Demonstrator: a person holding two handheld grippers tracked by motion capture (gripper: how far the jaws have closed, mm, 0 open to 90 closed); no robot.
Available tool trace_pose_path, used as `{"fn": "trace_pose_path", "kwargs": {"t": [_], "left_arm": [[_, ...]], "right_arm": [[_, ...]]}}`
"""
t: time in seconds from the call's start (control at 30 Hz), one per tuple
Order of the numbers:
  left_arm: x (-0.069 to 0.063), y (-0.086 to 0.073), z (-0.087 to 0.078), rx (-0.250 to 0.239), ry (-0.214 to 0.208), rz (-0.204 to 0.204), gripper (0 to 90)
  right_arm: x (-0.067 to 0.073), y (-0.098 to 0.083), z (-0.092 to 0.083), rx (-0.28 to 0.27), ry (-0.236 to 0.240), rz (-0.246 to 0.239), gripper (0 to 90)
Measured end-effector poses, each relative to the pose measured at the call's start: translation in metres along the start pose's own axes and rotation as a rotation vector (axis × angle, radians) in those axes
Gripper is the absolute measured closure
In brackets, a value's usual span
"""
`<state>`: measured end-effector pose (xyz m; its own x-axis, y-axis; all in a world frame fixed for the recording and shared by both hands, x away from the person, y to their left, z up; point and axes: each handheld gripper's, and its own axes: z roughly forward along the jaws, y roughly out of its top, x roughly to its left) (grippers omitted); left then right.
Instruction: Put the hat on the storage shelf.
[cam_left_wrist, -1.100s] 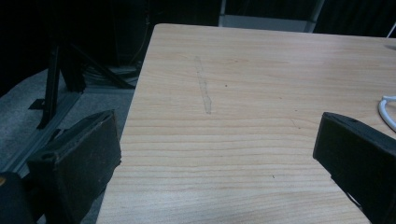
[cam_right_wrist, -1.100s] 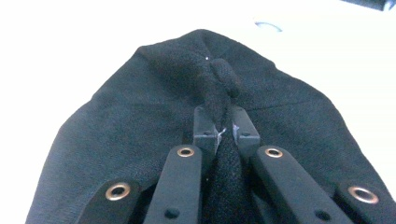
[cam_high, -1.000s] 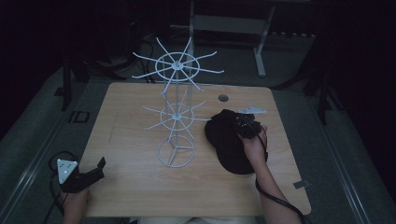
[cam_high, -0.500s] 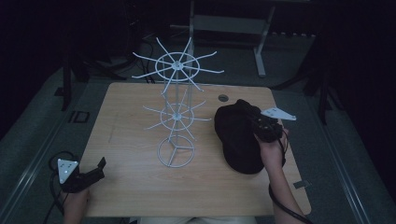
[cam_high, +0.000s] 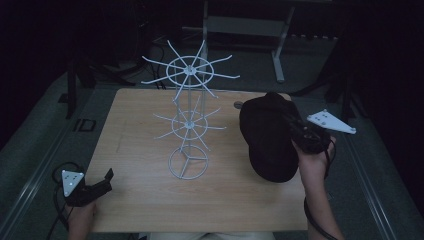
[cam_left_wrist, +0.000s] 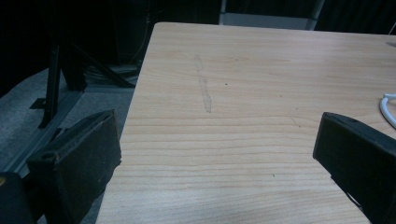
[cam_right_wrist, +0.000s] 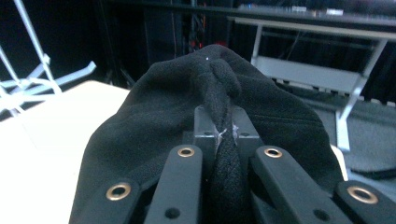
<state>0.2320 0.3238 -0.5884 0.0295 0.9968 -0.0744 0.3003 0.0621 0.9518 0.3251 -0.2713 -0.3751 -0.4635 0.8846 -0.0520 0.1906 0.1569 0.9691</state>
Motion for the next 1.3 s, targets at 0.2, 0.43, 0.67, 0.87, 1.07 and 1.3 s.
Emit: {"fn": "trace_pose_path", "kwargs": {"t": [0.2,0.43,0.67,0.87,1.07,1.3], "left_arm": [[0.000,0.000,0.000,-0.001,0.001,-0.001,1.4],[0.000,0.000,0.000,0.000,0.002,0.000,1.5],[0.000,0.000,0.000,0.001,0.002,0.002,1.4],[0.000,0.000,0.000,0.000,0.000,0.000,1.4],[0.000,0.000,0.000,0.000,-0.001,0.000,1.5],[0.000,0.000,0.000,-0.002,-0.001,-0.001,1.4]], "right_arm": [[0.008,0.028,-0.028,-0.091,0.009,-0.027,84.9],[0.019,0.069,-0.062,-0.219,0.024,-0.056,84.8],[0.034,0.108,-0.083,-0.319,0.051,-0.097,84.8],[0.052,0.131,-0.096,-0.383,0.101,-0.128,84.8],[0.068,0.140,-0.098,-0.409,0.176,-0.143,84.8],[0.097,0.142,-0.091,-0.398,0.280,-0.184,84.8]]}}
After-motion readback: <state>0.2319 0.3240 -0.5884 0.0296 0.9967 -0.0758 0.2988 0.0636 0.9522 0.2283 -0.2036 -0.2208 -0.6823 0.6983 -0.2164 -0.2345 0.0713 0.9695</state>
